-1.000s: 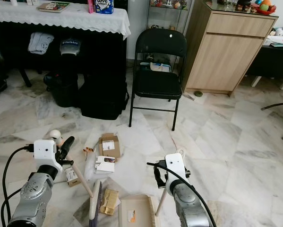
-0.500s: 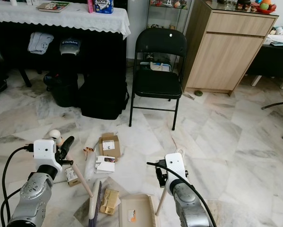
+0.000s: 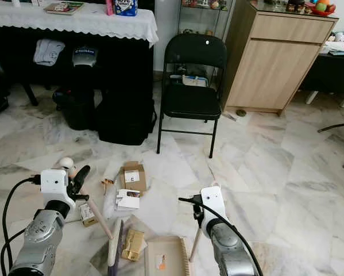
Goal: Sweep floor
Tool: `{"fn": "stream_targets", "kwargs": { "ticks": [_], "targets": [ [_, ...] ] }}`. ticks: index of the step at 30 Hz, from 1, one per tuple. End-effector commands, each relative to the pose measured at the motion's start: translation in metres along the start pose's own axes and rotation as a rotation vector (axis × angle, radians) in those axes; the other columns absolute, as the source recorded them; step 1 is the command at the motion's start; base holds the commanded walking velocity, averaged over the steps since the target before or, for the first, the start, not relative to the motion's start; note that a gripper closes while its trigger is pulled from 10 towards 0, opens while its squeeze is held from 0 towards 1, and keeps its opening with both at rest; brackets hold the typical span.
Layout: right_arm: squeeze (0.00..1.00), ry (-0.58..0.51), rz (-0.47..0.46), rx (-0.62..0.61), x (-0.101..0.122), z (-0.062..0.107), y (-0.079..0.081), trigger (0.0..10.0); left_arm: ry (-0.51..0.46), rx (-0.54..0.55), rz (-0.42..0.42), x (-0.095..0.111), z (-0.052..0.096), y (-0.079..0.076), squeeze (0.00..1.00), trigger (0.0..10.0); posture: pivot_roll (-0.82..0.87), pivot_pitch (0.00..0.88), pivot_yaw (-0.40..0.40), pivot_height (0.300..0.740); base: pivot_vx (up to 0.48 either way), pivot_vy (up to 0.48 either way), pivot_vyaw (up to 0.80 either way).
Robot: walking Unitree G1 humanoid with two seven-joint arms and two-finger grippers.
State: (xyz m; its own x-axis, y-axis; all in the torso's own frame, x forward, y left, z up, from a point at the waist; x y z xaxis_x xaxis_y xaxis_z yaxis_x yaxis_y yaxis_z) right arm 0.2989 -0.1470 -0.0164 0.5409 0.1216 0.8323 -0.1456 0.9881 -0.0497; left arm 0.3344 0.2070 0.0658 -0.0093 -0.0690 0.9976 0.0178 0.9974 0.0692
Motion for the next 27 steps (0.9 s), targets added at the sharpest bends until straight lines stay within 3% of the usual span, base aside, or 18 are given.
{"fn": "stream_targets", "kwargs": {
  "ticks": [1, 27],
  "targets": [
    [0.0, -0.017, -0.005, -0.003, 0.004, -0.001, -0.002, 0.0, 0.001, -0.007, -0.024, 0.001, 0.0, 0.0, 0.0, 10.0, 0.06, 0.043, -0.085, 0.74, 0.0, 0.0, 0.0],
    [0.0, -0.095, 0.006, -0.002, 0.017, 0.0, 0.0, 0.0, 0.003, -0.015, -0.03, 0.001, 0.0, -0.002, 0.0, 10.0, 0.06, 0.014, -0.082, 0.74, 0.0, 0.0, 0.0]
  ]
}}
Point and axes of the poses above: a point about 5 cm out from each wrist's last joint towards the gripper, its own z axis pointing back from the gripper into the wrist, its own x axis along the axis of the wrist's last joint, y = z × x, the point moved 5 cm from there along -z, pointing out of the wrist towards the gripper, and after that the axes turned 1 degree about -z, right-handed, at the moved point
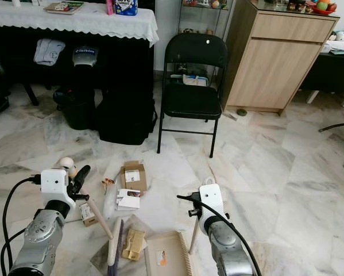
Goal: Sweep floor
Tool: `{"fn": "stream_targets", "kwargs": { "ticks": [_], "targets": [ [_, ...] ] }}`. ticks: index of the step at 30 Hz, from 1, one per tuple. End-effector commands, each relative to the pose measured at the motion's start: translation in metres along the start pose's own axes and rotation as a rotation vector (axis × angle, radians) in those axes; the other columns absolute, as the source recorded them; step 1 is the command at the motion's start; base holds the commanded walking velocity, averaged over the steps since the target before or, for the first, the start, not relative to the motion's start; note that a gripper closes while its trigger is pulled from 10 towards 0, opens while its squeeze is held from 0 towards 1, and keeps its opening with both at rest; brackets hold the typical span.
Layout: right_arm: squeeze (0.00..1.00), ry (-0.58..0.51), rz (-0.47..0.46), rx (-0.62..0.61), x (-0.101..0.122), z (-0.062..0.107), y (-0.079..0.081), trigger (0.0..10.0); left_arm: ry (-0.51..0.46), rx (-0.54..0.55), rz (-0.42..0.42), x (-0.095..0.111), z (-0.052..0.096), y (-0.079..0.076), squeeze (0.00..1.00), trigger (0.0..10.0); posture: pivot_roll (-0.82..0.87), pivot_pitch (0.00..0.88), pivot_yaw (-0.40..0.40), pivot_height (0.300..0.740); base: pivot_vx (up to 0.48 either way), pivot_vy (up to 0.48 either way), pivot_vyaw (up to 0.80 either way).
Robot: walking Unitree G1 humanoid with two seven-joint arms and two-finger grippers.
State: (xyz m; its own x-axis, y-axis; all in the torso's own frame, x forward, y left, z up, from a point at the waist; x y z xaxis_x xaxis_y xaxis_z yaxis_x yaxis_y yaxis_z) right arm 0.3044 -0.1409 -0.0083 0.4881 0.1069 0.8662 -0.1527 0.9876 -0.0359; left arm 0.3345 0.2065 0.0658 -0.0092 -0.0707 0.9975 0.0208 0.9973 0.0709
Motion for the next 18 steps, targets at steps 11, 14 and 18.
{"fn": "stream_targets", "kwargs": {
  "ticks": [11, 14, 18],
  "targets": [
    [0.0, -0.089, 0.031, -0.133, 0.02, 0.0, -0.023, 10.0, 0.003, -0.002, -0.03, 0.001, 0.0, -0.001, 0.0, 10.0, 0.06, 0.025, -0.084, 0.74, 0.0, 0.0, 0.0],
    [0.0, -0.096, 0.032, -0.167, 0.023, 0.0, -0.029, 10.0, 0.004, 0.003, -0.032, 0.0, 0.001, 0.0, 0.0, 10.0, 0.06, 0.027, -0.084, 0.74, 0.0, 0.0, 0.0],
    [0.0, -0.119, 0.022, -0.16, 0.029, -0.003, -0.027, 10.0, 0.004, 0.022, -0.042, 0.0, 0.001, 0.003, 0.0, 10.0, 0.06, 0.03, -0.084, 0.74, 0.0, 0.0, 0.0]
  ]
}}
Point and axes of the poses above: a point about 5 cm out from each wrist's last joint towards the gripper, its own z axis pointing back from the gripper into the wrist, its own x axis along the axis of the wrist's last joint, y = z × x, the point moved 5 cm from there along -z, pointing out of the wrist towards the gripper, and after that the axes turned 1 degree about -z, right-handed, at the moved point
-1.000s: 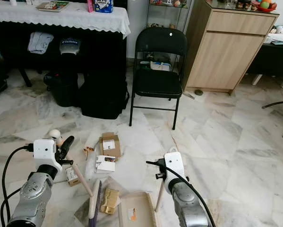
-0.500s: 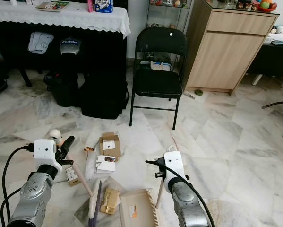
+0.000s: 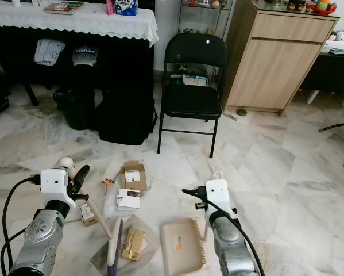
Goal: Sweep floor
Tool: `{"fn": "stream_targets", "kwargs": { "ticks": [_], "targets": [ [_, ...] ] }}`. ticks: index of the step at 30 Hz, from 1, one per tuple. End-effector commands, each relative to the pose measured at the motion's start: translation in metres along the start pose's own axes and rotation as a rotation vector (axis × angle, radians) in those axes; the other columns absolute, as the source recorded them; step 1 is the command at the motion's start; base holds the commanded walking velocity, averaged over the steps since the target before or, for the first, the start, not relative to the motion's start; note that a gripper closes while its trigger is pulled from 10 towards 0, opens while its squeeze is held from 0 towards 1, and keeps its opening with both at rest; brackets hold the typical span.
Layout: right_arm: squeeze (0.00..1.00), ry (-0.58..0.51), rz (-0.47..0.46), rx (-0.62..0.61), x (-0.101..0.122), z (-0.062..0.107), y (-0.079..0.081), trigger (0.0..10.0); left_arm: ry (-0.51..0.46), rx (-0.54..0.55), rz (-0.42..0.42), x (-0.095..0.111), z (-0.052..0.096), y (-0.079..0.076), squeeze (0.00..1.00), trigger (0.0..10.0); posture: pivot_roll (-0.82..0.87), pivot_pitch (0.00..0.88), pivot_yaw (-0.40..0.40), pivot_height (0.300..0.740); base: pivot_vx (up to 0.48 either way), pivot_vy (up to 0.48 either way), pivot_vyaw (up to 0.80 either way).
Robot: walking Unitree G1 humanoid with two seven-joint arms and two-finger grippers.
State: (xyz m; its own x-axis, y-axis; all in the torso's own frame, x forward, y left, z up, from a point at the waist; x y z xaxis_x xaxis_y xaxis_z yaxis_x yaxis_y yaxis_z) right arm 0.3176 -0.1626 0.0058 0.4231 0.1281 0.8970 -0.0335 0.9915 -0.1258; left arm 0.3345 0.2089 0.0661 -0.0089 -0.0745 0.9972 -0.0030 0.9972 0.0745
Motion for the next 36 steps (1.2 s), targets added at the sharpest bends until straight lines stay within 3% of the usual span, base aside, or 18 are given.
{"fn": "stream_targets", "kwargs": {
  "ticks": [1, 10, 25, 36],
  "targets": [
    [0.0, -0.052, -0.007, -0.013, 0.014, -0.004, -0.003, 10.0, 0.004, 0.004, -0.042, 0.001, 0.001, 0.002, 0.0, 10.0, 0.06, 0.031, -0.082, 0.74, 0.0, 0.0, 0.0],
    [0.0, -0.088, -0.008, -0.033, 0.029, -0.013, -0.007, 10.0, -0.001, 0.026, -0.05, 0.002, 0.0, 0.007, 0.0, 10.0, 0.05, 0.036, -0.08, 0.74, 0.0, 0.0, 0.0],
    [0.0, -0.089, -0.018, -0.065, 0.035, -0.033, -0.013, 10.0, 0.0, 0.033, -0.059, 0.002, 0.0, 0.007, 0.0, 10.0, 0.06, 0.045, -0.08, 0.74, 0.0, 0.0, 0.0],
    [0.0, -0.163, -0.224, 0.015, 0.051, -0.042, 0.0, 10.0, 0.002, 0.035, -0.059, 0.001, 0.001, 0.008, 0.0, 10.0, 0.07, 0.044, -0.08, 0.74, 0.0, 0.0, 0.0]
  ]
}}
Point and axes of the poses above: a point about 5 cm out from each wrist's last joint towards the gripper, its own z axis pointing back from the gripper into the wrist, its own x axis along the axis of the wrist's last joint, y = z × x, the point moved 5 cm from there along -z, pointing out of the wrist towards the gripper, and after that the axes turned 1 degree about -z, right-handed, at the moved point
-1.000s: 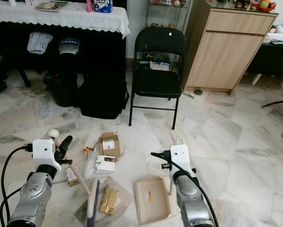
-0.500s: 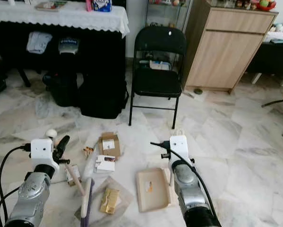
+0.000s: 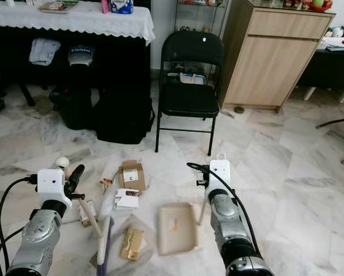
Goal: Sweep floor
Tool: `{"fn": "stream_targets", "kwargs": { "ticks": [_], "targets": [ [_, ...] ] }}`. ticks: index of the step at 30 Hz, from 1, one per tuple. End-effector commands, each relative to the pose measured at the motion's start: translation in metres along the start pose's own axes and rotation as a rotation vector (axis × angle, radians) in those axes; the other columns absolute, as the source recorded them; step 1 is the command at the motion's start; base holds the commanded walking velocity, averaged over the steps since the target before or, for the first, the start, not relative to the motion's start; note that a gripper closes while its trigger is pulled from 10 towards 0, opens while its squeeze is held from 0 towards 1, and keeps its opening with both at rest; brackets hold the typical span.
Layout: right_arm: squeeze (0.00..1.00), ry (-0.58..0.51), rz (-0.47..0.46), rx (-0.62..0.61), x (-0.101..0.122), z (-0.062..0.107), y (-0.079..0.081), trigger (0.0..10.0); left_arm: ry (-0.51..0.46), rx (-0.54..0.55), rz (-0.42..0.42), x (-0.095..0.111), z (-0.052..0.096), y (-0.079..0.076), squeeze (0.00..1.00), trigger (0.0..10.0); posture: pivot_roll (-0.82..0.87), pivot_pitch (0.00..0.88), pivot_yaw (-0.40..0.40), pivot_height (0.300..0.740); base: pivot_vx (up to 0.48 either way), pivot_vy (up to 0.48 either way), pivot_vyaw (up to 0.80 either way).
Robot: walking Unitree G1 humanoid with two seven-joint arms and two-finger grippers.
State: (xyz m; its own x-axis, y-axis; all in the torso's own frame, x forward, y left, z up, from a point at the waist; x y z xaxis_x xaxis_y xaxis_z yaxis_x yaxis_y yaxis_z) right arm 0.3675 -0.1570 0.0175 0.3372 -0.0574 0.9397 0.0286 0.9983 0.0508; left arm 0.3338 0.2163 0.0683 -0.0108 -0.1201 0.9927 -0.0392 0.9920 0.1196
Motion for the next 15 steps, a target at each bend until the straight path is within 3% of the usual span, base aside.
{"fn": "stream_targets", "kwargs": {
  "ticks": [1, 15],
  "targets": [
    [0.0, -0.067, -0.033, 0.008, 0.018, -0.004, 0.001, 10.0, 0.005, -0.001, -0.014, 0.0, 0.001, 0.0, 0.0, 10.0, 0.07, 0.044, -0.08, 0.74, 0.0, 0.0, 0.0],
    [0.0, -0.012, -0.074, 0.011, -0.002, -0.002, 0.004, 10.0, -0.002, -0.005, -0.013, 0.002, -0.001, -0.001, 0.0, 10.0, 0.07, 0.026, -0.079, 0.74, 0.0, 0.0, 0.0]
  ]
}}
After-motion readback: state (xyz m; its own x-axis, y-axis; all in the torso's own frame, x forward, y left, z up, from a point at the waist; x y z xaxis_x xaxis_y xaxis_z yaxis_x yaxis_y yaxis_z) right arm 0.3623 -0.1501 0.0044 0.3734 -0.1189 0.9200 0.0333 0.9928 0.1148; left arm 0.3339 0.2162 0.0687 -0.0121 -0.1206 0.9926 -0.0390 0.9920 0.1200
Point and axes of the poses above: a point about 5 cm out from each wrist's last joint towards the gripper, its own z axis pointing back from the gripper into the wrist, its own x axis along the axis of the wrist's last joint, y = z × x, the point moved 5 cm from there along -z, pointing out of the wrist towards the gripper, and after that the axes turned 1 degree about -z, right-handed, at the moved point
